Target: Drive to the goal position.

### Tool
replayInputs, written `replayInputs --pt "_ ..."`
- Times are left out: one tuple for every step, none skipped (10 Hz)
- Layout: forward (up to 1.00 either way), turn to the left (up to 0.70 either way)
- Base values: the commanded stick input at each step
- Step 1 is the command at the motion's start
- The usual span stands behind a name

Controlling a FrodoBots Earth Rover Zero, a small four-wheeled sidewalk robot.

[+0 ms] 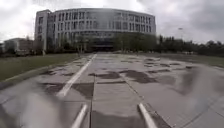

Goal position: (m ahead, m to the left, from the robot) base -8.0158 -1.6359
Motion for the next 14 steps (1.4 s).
replayInputs --pt "1.0 -0.26" --pt "1.0 -0.03" --pt "1.0 -0.16" --pt "1.0 -0.15" --pt "1.0 -0.22" --pt "1.0 -0.11" --pt "1.0 -0.14" --pt "1.0 -0.27" --pt "1.0 -0.16" --pt "1.0 0.0" --pt "1.0 0.0" --pt "1.0 0.0" --pt "1.0 0.0" --pt "1.0 -0.05"
